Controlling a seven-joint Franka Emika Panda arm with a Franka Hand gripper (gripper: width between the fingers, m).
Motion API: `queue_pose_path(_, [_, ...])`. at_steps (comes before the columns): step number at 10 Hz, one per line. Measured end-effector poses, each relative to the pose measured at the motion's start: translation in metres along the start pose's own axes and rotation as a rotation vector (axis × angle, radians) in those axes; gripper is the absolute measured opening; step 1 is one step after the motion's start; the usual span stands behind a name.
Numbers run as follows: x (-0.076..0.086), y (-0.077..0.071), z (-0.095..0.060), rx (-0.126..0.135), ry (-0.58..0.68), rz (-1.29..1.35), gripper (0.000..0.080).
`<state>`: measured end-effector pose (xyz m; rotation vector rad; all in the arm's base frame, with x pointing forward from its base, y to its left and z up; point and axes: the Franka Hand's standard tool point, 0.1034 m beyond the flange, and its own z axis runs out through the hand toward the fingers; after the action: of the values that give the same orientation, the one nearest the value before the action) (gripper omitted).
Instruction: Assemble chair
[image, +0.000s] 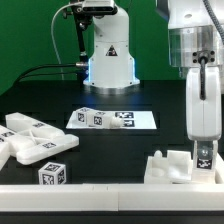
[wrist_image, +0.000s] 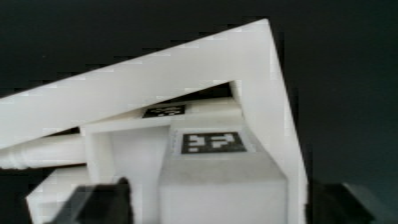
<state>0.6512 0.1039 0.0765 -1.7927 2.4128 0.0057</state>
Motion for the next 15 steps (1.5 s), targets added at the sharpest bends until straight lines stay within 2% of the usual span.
queue_pose_path(1, [0.001,0.0,-0.009,0.013,-0.01,-0.029,0.061])
queue_pose_path(2, [0.006,0.003,-0.022,0.025,-0.027,-0.052,0.0643])
queue_pose_path(4, [0.002,0.005,-0.031,0.026,-0.036,-0.058,0.0648])
queue_pose_path(8, [0.003,0.007,-0.027,0.021,-0.033,-0.071,0.0648])
queue_pose_path(9, [0.012,0.009,-0.028,0.023,-0.044,-0.069,0.0648])
queue_pose_path(10, [0.029,0.013,-0.033,0.036,-0.067,-0.06,0.0648])
queue_pose_path(11, [0.042,0.028,-0.037,0.02,-0.084,-0.035,0.0648])
queue_pose_path(12, [0.042,0.036,-0.036,0.009,-0.083,-0.022,0.0648])
queue_pose_path(15, [0.041,0.035,-0.034,0.009,-0.082,-0.029,0.0648])
